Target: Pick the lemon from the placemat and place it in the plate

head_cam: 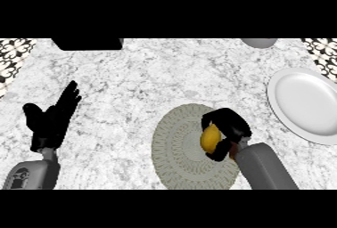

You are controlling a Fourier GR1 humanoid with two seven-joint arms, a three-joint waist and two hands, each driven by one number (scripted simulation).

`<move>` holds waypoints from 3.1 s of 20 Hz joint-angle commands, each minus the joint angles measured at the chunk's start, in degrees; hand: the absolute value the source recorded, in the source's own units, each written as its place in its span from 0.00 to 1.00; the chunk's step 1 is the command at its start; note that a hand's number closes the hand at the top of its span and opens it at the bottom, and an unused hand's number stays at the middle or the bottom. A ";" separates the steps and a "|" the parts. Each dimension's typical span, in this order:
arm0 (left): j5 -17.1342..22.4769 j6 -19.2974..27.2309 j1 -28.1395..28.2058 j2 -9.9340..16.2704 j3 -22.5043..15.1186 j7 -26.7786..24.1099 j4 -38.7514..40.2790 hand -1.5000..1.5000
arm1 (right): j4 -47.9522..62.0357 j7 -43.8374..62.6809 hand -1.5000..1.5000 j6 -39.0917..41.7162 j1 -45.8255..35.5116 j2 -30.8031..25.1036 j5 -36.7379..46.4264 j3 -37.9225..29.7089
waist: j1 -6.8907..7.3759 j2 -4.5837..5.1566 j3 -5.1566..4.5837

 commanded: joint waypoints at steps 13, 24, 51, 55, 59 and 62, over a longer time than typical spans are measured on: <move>-0.26 0.07 1.39 -0.24 -0.22 1.68 -1.82 0.50 | -26.72 16.10 1.00 -28.16 3.96 -2.45 8.46 -14.23 | 0.15 0.07 0.11; -1.03 -1.34 0.64 -0.76 0.21 -3.18 2.26 0.50 | -15.69 9.84 1.00 -28.88 1.76 -8.81 -7.58 -29.68 | 0.92 0.42 0.11; -1.21 -1.45 -2.12 -0.62 1.27 -0.91 2.24 0.50 | 30.38 -30.89 0.00 -20.68 -12.20 -28.25 -24.29 -44.70 | 0.90 0.36 0.19; -0.89 -1.67 -0.64 -0.59 0.44 2.20 -2.46 0.50 | 26.87 -35.42 0.00 -11.41 -12.89 -26.77 -31.75 -47.29 | 0.74 -0.07 0.16; -1.03 -1.45 0.55 -1.62 0.74 -0.31 0.37 0.50 | 25.61 -25.83 0.00 -6.42 -12.58 -26.78 -37.38 -50.32 | 0.49 0.15 0.08; -0.83 -1.26 -0.32 -0.76 2.04 -0.47 1.75 0.50 | 25.67 -21.05 0.00 4.39 -10.17 -27.65 -42.48 -52.11 | -0.40 -0.03 0.03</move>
